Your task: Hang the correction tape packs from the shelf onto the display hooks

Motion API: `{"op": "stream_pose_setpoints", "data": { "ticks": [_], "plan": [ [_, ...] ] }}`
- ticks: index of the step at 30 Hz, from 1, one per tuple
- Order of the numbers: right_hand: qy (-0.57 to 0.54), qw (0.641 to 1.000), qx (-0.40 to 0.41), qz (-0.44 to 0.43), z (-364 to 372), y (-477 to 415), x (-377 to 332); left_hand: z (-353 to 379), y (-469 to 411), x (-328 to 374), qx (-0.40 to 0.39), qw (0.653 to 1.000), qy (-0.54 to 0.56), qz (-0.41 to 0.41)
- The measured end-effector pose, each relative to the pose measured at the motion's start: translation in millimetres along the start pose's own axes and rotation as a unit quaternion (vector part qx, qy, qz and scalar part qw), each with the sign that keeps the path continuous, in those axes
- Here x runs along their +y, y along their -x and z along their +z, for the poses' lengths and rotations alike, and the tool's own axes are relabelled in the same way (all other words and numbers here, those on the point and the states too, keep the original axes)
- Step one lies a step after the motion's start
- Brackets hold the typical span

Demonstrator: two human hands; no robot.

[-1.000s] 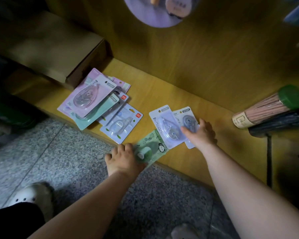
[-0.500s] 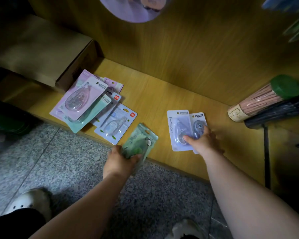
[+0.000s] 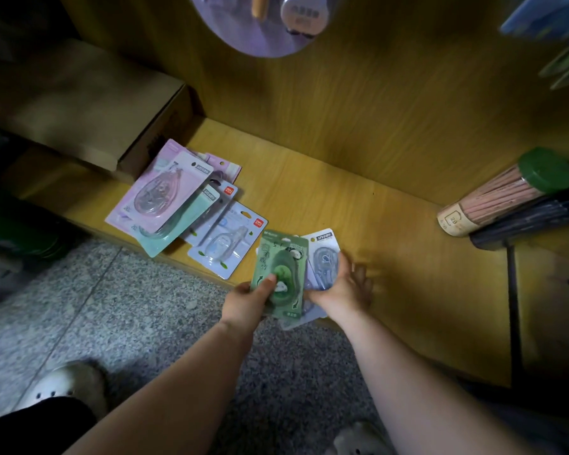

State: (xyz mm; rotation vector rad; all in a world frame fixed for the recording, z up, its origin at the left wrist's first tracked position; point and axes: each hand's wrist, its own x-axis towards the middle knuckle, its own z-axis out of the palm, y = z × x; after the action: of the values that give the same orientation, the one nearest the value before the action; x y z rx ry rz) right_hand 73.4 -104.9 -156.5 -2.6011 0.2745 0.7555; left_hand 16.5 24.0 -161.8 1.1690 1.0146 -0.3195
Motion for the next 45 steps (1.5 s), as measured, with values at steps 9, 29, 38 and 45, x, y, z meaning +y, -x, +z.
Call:
{"op": "stream_pose_setpoints", "data": {
  "ticks": [9, 29, 38, 45],
  "plan": [
    [-0.266, 0.959, -0.084, 0.059, -10, -10, 2, -15, -5, -11, -0.029, 0.998, 0.046, -0.014],
    [-0.308, 0.939, -0.072, -0.132, -149, 159, -34, -50, 169, 50, -0.133, 0.976, 0.075, 0.154],
    [-0.318, 0.912, 0.040, -0.257, -218, 301, -52, -92, 294, 96, -0.124, 0.941, 0.049, 0.312],
    [-0.315, 0.883, 0.127, -0.325, -283, 363, -83, -104, 374, 148, -0.154, 0.893, 0.002, 0.424]
  ]
}}
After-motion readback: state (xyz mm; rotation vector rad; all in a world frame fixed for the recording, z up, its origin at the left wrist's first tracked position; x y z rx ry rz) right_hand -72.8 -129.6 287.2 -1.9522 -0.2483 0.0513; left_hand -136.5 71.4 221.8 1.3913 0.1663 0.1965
